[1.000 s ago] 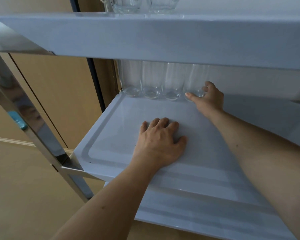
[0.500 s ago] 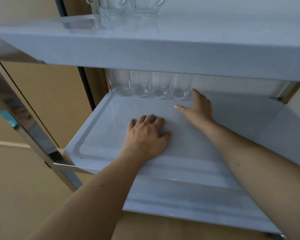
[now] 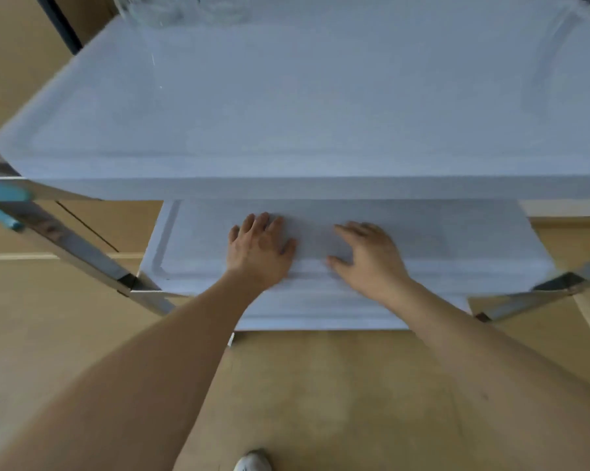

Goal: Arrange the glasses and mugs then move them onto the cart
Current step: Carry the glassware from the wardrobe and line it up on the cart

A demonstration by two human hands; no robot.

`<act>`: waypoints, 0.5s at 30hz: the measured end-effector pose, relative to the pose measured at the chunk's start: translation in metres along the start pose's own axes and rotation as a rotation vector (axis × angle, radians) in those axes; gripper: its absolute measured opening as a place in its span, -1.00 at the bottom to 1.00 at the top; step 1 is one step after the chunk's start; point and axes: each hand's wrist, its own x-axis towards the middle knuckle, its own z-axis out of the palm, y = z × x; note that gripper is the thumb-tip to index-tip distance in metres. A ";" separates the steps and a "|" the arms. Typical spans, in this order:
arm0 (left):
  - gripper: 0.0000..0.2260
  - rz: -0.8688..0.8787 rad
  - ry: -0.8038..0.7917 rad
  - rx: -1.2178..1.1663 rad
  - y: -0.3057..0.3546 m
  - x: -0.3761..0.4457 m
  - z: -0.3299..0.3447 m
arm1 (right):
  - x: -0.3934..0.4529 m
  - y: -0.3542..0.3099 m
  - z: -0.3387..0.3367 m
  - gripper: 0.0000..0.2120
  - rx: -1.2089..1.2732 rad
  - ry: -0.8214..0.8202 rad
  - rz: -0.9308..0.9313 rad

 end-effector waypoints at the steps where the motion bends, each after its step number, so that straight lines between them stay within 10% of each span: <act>1: -0.48 0.011 -0.062 -0.006 0.008 -0.014 -0.009 | -0.014 -0.005 -0.008 -0.36 0.016 -0.043 0.029; 15: -0.45 0.307 -0.365 -0.029 0.130 -0.166 -0.274 | -0.188 -0.074 -0.252 -0.32 0.131 -0.288 0.269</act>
